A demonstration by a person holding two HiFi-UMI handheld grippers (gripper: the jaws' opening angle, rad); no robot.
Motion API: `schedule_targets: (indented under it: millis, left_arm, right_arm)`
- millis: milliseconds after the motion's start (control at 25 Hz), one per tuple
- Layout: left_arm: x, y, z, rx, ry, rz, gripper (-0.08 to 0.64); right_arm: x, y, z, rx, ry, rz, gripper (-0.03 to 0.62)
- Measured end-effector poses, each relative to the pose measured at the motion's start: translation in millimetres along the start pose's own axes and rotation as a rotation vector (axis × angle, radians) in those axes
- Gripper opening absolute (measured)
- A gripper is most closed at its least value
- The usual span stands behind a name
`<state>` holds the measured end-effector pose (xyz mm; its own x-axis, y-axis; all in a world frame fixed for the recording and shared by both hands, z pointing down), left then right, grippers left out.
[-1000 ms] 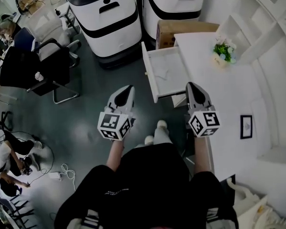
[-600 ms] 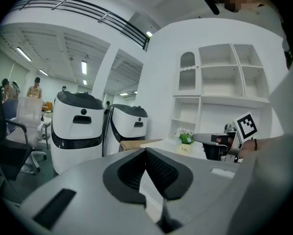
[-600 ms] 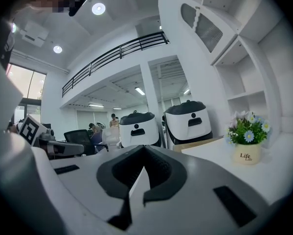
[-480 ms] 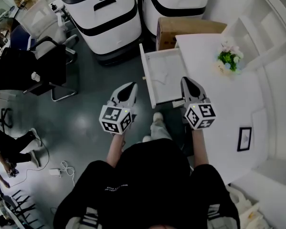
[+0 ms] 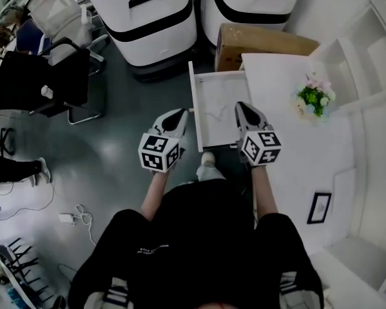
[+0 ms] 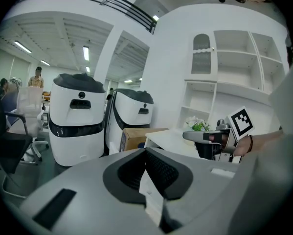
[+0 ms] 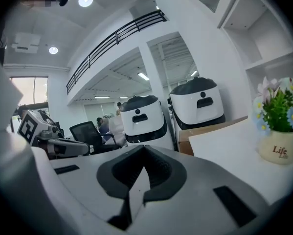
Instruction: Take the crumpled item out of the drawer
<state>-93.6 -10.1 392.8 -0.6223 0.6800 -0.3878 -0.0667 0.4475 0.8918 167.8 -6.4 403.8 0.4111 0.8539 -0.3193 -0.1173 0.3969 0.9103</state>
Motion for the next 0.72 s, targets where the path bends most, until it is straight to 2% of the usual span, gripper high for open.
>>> schedule_targets:
  millis: [160,400,720]
  left_arm:
    - [-16.3,11.0,0.9,0.03,-0.023,-0.028,-0.002]
    - [-37.3,16.3,-15.4,0.054,-0.041,-0.082,-0.003]
    - [-66.3,32.0,-32.0,0.112,-0.046,-0.157,-0.002]
  right_arm:
    - [-19.3,17.4,13.2,-0.03,-0.02,-0.061,-0.008]
    - [-51.8,36.4,19.0,-0.006,-0.022,-0.163,-0.008]
    - [-88.8,70.5,35.5,-0.038,0.011,-0.293,-0.008]
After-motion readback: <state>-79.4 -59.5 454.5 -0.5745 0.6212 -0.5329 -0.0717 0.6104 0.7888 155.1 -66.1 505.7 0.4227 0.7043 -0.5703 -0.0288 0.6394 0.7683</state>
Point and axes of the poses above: the fingertips, and each gripper's own axes: x backward along the fingers, z to its right, y out of its underside, the point moved 9 cm from there along x, backward along the fingers, and after that the axes turned 1 degree about -z, right-handed, at the moved point
